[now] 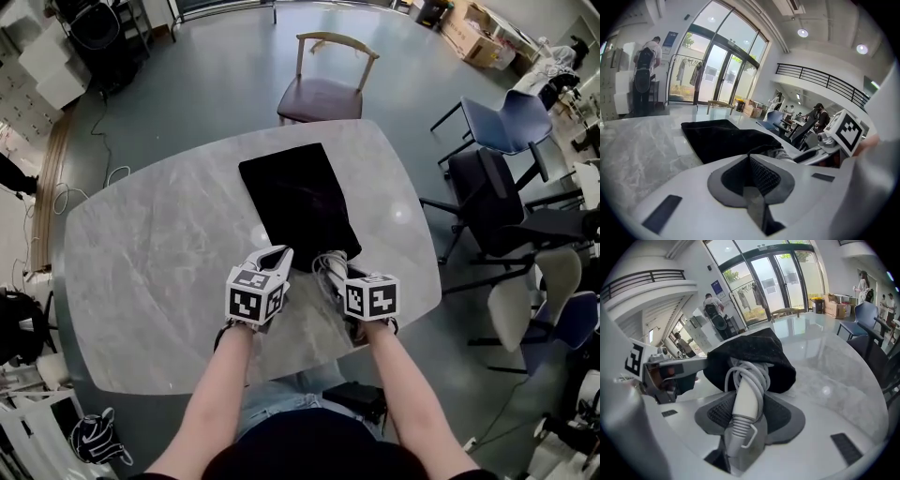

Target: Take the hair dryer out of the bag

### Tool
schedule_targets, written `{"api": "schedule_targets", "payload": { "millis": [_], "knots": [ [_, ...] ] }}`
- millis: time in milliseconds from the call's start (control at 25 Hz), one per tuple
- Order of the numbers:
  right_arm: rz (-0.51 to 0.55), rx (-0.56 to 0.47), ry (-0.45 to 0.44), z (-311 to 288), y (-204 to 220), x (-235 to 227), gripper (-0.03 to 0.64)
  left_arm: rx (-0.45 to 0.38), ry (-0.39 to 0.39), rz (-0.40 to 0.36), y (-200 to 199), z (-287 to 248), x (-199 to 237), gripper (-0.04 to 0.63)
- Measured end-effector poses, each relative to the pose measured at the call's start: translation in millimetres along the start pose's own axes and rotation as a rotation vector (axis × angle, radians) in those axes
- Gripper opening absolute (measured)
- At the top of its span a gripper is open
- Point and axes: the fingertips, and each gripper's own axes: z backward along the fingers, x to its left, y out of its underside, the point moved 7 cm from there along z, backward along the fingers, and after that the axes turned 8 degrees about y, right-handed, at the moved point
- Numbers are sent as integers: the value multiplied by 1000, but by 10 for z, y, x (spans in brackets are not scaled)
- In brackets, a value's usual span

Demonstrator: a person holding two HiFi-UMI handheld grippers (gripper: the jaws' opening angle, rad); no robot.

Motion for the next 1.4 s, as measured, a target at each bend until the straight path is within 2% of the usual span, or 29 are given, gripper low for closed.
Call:
{"api": "schedule_targets", "payload": {
  "millis": [480,720,800,880,1000,1240,1400],
  "knots": [
    [45,-20,-26,740,671,-166,199,6,-47,19,92,27,-5,21],
    [0,-74,-12,1072,854,-290,199,55,-81,11,190,-3,-14,23],
    [-20,-95,2,1150,861,-353,199,88,-93,19,238,-1,-16,35],
    [-40,-117,15,1206,842,-427,199,103,-95,36,270,6,-22,111],
    [-60,-152,28,1255,775,-522,199,87,-93,46,255,25,-49,160],
    [-71,-209,27,1268,568,-560,199,42,-82,28,128,123,-118,179],
    [-39,-265,24,1318,328,-570,199,-14,-90,-4,-40,235,-162,179]
  ]
}}
